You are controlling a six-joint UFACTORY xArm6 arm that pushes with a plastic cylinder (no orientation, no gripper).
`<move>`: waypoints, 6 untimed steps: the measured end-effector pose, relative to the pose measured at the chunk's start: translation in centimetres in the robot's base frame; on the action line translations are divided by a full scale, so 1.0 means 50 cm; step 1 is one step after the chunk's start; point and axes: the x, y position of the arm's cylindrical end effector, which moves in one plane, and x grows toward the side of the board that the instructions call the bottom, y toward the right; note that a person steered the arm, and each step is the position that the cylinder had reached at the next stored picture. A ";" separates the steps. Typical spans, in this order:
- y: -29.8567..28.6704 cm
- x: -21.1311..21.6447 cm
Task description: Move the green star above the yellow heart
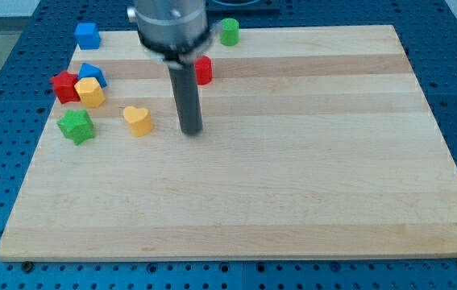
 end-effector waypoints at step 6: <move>-0.255 -0.101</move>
